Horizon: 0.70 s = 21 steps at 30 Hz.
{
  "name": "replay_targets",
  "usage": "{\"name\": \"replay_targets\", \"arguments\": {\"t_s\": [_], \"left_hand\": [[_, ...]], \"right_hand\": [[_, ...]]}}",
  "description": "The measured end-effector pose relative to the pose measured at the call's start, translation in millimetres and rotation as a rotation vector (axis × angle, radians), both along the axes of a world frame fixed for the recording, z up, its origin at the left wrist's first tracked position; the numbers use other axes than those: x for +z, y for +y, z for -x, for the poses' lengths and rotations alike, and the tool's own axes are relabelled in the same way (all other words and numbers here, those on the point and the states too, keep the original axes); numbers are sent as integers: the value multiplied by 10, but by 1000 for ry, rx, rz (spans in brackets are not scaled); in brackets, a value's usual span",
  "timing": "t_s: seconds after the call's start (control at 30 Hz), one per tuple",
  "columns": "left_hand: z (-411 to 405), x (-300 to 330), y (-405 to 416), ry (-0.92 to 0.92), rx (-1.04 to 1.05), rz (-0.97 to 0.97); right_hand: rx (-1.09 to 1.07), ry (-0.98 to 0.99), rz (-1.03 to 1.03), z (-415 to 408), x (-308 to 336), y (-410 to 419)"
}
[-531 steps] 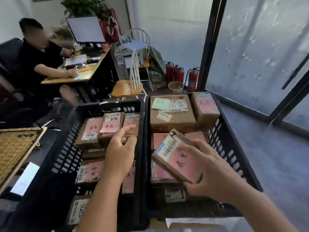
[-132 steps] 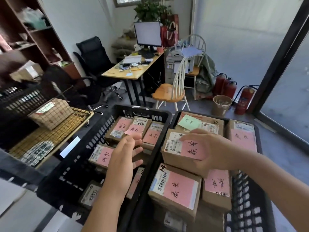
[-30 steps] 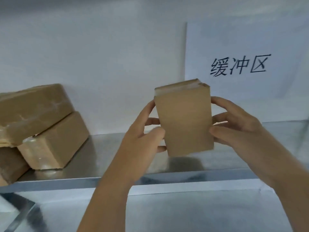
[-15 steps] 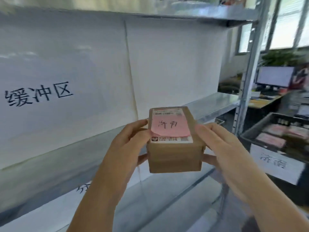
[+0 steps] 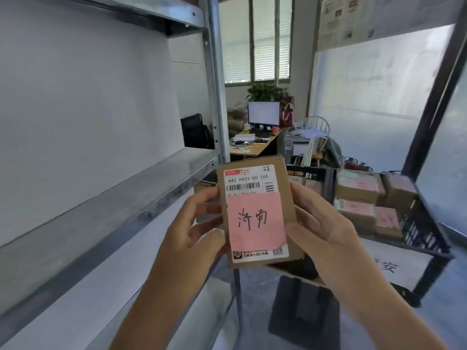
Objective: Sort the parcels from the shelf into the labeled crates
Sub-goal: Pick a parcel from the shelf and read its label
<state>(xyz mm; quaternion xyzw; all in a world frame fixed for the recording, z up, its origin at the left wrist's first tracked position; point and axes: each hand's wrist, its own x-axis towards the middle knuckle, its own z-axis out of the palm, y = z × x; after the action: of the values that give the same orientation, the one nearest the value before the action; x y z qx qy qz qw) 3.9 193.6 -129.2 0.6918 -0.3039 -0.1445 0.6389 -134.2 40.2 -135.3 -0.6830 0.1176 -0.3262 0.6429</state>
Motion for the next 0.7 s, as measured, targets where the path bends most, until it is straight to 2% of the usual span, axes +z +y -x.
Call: {"name": "replay_targets", "arguments": {"t_s": [0.13,0.27,0.47,0.57,0.7], "left_hand": [[-368,-100,-626,21,-143,13],[-607,-276,-1218,0,-277,-51],[-542,-598,-2277,-9,-534,-158],[-312,-749,-2902,84,-671,-225],[-150,-925,-3640,319,-715,-250]], "right_hand": [[-108,30,57,-155,-64,-417],[-204,72,50,-275,-220,-810],[-545,367,117,-195,-601,-1440],[-704,588,211,29,-794,-2003],[-728,776,286,165,-924,-2786]]}}
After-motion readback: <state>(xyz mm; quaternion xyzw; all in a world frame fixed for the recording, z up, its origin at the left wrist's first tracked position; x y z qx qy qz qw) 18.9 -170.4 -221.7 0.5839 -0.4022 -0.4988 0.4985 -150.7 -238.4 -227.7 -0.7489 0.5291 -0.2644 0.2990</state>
